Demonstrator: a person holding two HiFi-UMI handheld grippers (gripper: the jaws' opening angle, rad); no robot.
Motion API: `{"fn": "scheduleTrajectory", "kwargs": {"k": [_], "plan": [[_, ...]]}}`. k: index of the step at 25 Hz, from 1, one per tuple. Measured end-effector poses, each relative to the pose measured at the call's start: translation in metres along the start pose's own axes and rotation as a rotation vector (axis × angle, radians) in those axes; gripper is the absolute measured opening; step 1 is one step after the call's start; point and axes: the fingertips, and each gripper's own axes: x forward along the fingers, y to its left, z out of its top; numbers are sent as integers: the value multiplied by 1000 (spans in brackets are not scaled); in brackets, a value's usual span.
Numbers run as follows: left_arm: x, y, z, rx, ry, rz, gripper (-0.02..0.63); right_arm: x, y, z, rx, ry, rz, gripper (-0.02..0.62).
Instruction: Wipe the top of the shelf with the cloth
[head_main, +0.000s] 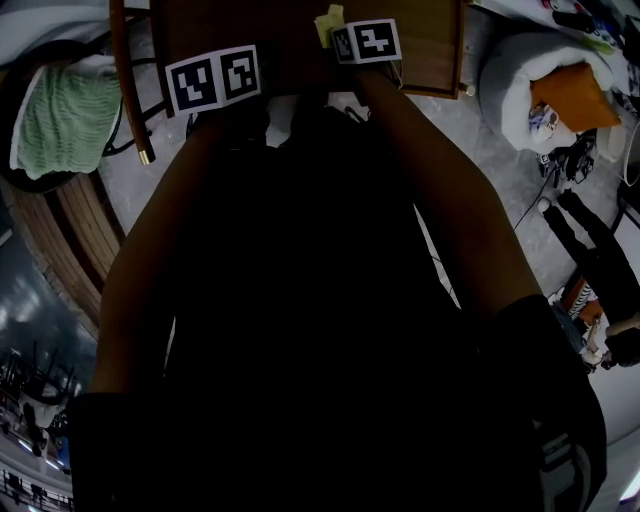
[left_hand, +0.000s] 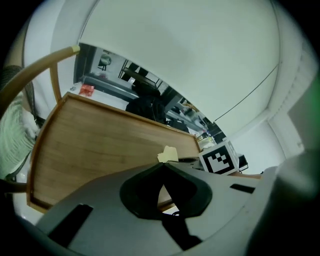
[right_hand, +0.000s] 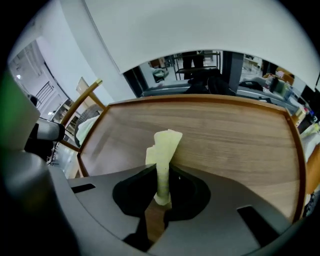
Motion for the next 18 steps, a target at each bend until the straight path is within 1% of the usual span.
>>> {"fn": "scheduleTrajectory", "kwargs": {"k": [8,10,14,18], "plan": [[43,-53,-5,1,-2,-41,11,-38,-86,-19,23,-11,-76,48],[52,-63,-9,0,-2,-51,11,-46,-105,-22,36,-20,-93,48],[62,-79,-9,2,-13,-67,11,-63,-143,-29,103,-36,-131,48],[67,-92,-3,-3,-33,-82,12,-78,-172,-38,111,-31,-184,48]]}}
